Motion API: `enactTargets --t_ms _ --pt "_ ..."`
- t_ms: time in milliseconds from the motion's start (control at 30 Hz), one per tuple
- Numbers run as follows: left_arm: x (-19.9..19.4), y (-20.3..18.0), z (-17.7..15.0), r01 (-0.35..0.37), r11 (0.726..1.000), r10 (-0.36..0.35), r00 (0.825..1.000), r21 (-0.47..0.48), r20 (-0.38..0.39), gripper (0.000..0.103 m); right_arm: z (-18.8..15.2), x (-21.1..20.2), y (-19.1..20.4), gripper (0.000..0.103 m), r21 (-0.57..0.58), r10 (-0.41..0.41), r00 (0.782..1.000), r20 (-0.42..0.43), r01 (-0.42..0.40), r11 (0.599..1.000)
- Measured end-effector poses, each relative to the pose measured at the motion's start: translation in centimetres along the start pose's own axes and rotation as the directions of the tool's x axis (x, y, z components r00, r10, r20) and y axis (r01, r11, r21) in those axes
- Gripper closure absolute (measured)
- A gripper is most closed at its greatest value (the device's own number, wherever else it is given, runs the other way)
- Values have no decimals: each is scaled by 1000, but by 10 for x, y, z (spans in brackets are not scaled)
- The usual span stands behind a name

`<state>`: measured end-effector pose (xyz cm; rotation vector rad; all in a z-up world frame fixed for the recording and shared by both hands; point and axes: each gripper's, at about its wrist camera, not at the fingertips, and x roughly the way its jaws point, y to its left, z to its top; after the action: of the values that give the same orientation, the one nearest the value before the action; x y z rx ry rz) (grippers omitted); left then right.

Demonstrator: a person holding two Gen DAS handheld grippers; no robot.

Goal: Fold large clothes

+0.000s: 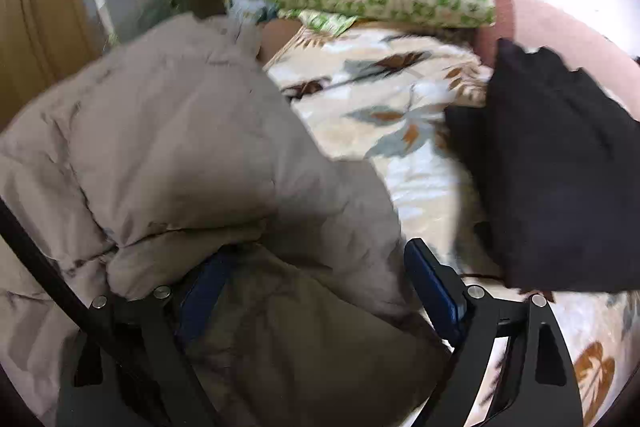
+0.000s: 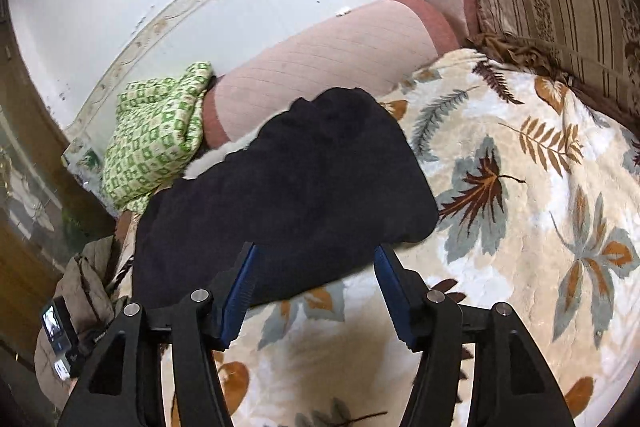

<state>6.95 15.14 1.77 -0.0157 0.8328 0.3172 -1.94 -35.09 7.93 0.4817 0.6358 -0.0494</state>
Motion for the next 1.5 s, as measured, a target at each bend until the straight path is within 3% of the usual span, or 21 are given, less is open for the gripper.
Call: enactTargets --t_ms 133,200,367,433,500,533,633,733,933,1100,1333,1500 --pt "-44 -12 -3 20 999 -23 996 29 87 15 -8 -4 16 33 -44 18 1000 8 -17 999" --pt "-78 -22 -2 5 999 -10 984 32 180 15 -14 -4 26 32 -73 22 1000 5 -21 997" --pt "-164 -35 0 62 998 -45 920 -30 390 2 -28 -5 48 31 -113 65 997 -29 -68 991" --pt "-198 -42 -4 95 995 -70 873 -28 482 0 -35 -9 60 30 -124 92 995 -33 -96 988" --pt "-221 -51 -7 155 988 -136 845 6 518 0 -41 -15 70 28 -148 109 994 -26 -112 983" --pt "-228 -55 -9 195 981 -178 840 20 513 0 -43 -17 73 26 -158 111 994 -22 -114 981" --pt "-232 -73 -16 304 950 -306 849 75 430 0 -54 -22 88 24 -218 94 996 0 -92 972" --pt "-224 -97 -26 307 947 -320 880 94 350 0 -64 -22 95 23 -274 56 998 10 -51 960" --pt "-207 -116 -41 324 941 -339 911 99 236 0 -71 -19 89 22 -292 -11 1000 8 13 956" --pt "-199 -125 -50 282 952 -302 929 121 214 0 -70 -17 83 21 -287 -45 999 8 45 957" --pt "-190 -129 -55 259 955 -285 939 147 191 0 -74 -12 84 21 -302 -60 998 -11 54 952" --pt "-182 -129 -56 284 948 -305 939 141 157 0 -77 -7 86 20 -325 -74 997 -15 65 944"
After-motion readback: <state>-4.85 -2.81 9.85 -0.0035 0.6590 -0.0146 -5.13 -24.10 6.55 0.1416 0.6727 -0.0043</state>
